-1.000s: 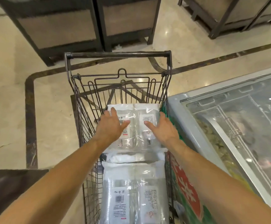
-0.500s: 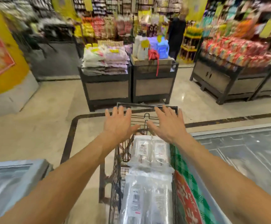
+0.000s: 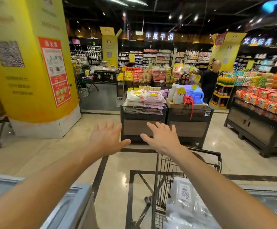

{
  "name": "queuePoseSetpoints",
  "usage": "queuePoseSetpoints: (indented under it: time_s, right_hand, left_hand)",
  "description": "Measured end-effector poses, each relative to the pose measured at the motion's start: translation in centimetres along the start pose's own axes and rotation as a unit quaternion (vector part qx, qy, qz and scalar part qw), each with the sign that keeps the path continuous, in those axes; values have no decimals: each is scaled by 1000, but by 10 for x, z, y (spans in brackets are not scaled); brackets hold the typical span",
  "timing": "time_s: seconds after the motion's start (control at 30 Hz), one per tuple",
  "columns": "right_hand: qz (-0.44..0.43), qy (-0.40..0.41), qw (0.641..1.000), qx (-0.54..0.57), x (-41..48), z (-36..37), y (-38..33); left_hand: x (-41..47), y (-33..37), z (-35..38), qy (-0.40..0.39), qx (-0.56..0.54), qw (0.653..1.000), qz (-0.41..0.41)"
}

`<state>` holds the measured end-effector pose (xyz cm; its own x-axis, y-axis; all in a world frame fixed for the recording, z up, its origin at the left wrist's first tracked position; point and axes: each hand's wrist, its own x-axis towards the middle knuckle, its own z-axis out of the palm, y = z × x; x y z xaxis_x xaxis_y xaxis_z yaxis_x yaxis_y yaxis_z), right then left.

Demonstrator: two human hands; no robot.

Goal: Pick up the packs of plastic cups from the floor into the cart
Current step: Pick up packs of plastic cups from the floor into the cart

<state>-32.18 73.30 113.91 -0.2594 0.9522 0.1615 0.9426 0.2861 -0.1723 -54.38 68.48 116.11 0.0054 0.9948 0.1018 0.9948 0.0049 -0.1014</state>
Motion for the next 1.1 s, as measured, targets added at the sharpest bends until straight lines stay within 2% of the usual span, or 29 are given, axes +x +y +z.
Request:
queuePoseSetpoints:
  time_s: [0.2,0.4,0.6,1.1]
  right_hand:
    - [13,-15,999,37,55,3,-80]
    - [33,-12,999,18,110,0,-99]
    - [48,10,999,13,188,16,-71]
    - [84,-17,996,-9,427,72,15]
  left_hand:
    - [29,-95,-19,1,-11,1000,-20]
    - [97,-124,-16,11,-41,999,-9]
    - [189,-121,16,-1,-60,998,11]
    - [455,-104,67,12,-56,997,59]
